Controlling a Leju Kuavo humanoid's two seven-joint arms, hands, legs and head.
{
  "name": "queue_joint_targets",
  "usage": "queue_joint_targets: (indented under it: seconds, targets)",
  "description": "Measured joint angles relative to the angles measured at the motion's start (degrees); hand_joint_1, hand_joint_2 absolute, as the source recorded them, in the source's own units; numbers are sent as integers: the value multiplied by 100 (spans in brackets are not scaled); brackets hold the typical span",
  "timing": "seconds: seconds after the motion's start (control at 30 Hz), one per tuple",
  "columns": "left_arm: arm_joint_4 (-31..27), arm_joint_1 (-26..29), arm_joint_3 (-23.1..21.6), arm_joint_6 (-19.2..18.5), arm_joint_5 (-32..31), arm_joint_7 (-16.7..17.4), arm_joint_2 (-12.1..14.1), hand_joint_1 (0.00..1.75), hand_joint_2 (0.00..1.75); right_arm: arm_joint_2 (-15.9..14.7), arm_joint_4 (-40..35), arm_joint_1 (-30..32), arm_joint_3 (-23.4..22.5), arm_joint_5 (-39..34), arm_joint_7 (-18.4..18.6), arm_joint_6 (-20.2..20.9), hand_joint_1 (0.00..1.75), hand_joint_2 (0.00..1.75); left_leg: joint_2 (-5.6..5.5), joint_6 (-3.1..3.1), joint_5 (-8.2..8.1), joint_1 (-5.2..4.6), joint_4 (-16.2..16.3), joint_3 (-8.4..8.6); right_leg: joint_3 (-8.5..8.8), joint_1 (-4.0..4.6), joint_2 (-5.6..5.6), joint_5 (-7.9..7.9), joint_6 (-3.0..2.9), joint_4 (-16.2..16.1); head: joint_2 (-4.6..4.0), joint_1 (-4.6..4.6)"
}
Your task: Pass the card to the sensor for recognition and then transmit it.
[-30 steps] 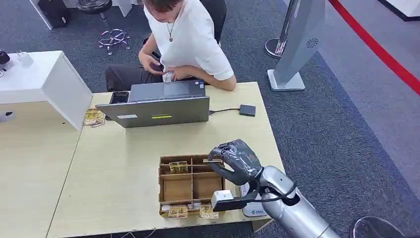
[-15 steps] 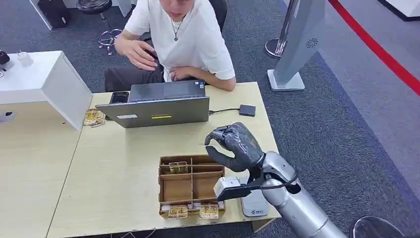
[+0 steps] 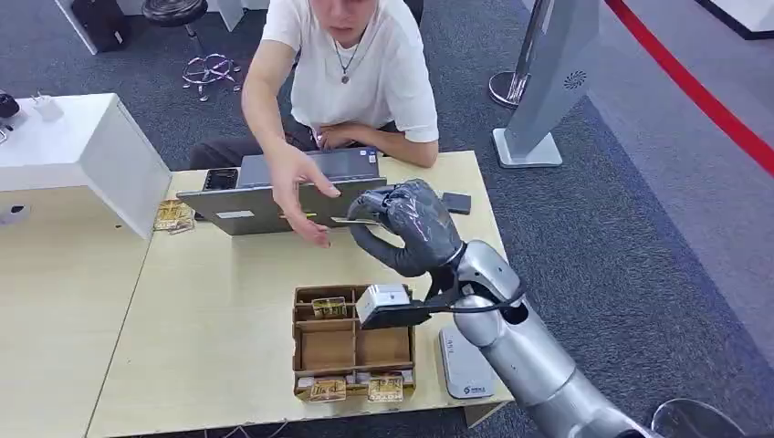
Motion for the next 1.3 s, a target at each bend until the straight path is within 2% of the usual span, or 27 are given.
queue_joint_targets:
  seconds: [0.37, 0.4, 0.43, 0.47, 0.9, 1.3]
  targets:
    - [0, -81, -245, -4, 0, -122, -26, 0, 0, 371, 280, -417, 164, 65, 214, -74, 175, 175, 0, 0, 0, 0, 0, 0, 0, 0, 1, 1, 0, 1, 0, 0]
    - [0, -90, -273, -4, 0, -129, -24, 0, 0, 387, 310, -441, 186, 68, 221, -63, 30, 175, 0, 0, 0, 0, 0, 0, 0, 0, 1, 1, 0, 1, 0, 0]
    - [0, -100, -291, -4, 0, -144, -24, 0, 0, 400, 339, -462, 212, 68, 225, -50, 30, 175, 0, 0, 0, 0, 0, 0, 0, 0, 0, 1, 0, 1, 0, 0]
    - [0, -106, -315, -4, 0, -160, -24, 0, 0, 405, 363, -473, 232, 68, 225, -46, 0, 175, 0, 0, 0, 0, 0, 0, 0, 0, 0, 1, 0, 1, 0, 0]
    - [2, -127, -424, 39, 0, -219, -15, 0, 0, 437, 652, -517, 383, 35, 311, 44, 0, 175, 0, 0, 1, 0, 0, 0, 0, 0, 1, 1, 1, 1, 0, 0]
    - [2, -126, -501, 151, 0, -236, 18, 0, 0, 433, 719, -455, 348, -99, 306, -70, 0, 175, 0, 0, 0, 0, 0, 1, -1, 0, 1, 1, 1, 0, 0, 0]
